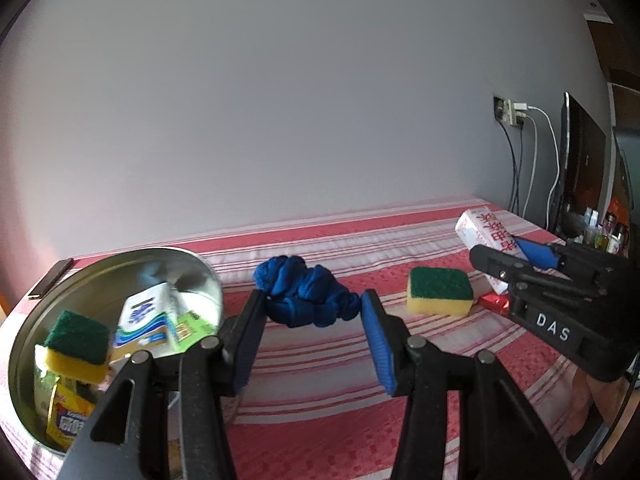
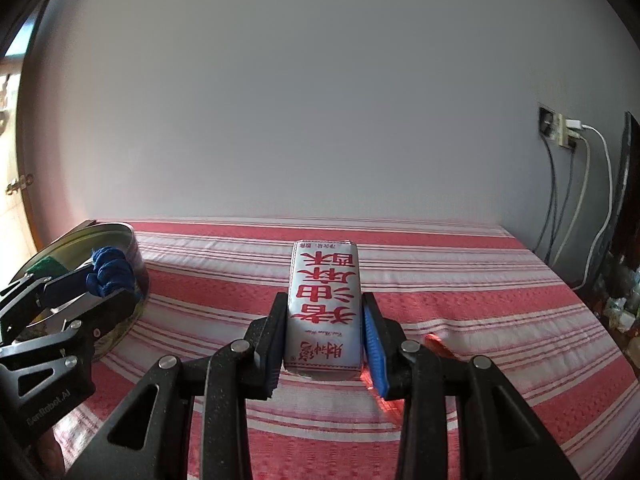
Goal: Organize objects
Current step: 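Carry the blue cloth with left gripper while right carries the carton over the tin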
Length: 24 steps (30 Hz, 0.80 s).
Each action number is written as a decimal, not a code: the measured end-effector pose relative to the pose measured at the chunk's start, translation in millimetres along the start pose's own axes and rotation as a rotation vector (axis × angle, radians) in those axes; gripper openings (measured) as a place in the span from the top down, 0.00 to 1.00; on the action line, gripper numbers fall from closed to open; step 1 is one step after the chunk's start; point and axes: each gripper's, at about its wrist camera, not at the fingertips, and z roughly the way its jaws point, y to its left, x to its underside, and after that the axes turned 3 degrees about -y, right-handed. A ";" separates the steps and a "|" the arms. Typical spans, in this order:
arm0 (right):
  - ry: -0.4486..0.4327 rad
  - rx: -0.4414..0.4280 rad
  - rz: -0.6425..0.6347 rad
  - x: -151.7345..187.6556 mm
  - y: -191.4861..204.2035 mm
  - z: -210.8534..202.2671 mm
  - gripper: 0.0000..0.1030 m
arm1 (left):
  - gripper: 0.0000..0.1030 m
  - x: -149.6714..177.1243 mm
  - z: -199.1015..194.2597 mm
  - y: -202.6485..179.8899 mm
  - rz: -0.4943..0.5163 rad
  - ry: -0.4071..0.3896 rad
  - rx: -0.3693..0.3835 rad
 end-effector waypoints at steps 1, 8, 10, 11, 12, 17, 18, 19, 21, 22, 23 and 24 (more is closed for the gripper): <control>-0.002 -0.006 -0.004 -0.3 2.5 0.2 0.63 | 0.53 0.9 -2.0 3.2 0.001 -0.003 -0.005; -0.007 -0.083 -0.044 -8.5 35.6 1.4 0.63 | 0.53 -5.4 -22.1 37.0 -0.022 -0.050 -0.064; -0.011 -0.102 -0.052 -12.9 44.3 -0.1 0.63 | 0.53 -7.5 -28.6 49.0 -0.039 -0.053 -0.085; -0.017 -0.118 -0.056 -16.8 50.3 -2.1 0.63 | 0.53 -8.2 -30.5 54.4 -0.047 -0.053 -0.092; -0.023 -0.130 -0.061 -19.9 55.6 -4.2 0.63 | 0.53 -8.3 -33.0 61.9 -0.057 -0.050 -0.104; -0.050 -0.192 -0.096 -34.5 84.3 -12.3 0.63 | 0.53 -5.7 -40.2 96.1 -0.097 -0.030 -0.172; -0.054 -0.206 -0.104 -37.2 90.8 -13.2 0.63 | 0.53 -4.9 -41.0 100.8 -0.102 -0.025 -0.182; -0.056 -0.215 -0.111 -38.8 95.6 -14.0 0.63 | 0.53 -3.9 -42.2 105.2 -0.105 -0.020 -0.190; -0.061 -0.243 -0.132 -43.2 111.0 -15.1 0.63 | 0.53 0.1 -46.0 118.7 -0.118 -0.008 -0.205; -0.063 -0.251 -0.138 -43.8 114.8 -15.3 0.63 | 0.53 1.7 -47.1 123.2 -0.123 -0.002 -0.210; -0.065 -0.261 -0.146 -45.1 120.8 -15.5 0.63 | 0.53 3.3 -48.3 127.1 -0.128 0.002 -0.218; -0.069 -0.275 -0.155 -46.6 128.7 -15.8 0.63 | 0.53 4.7 -49.0 130.1 -0.131 0.006 -0.224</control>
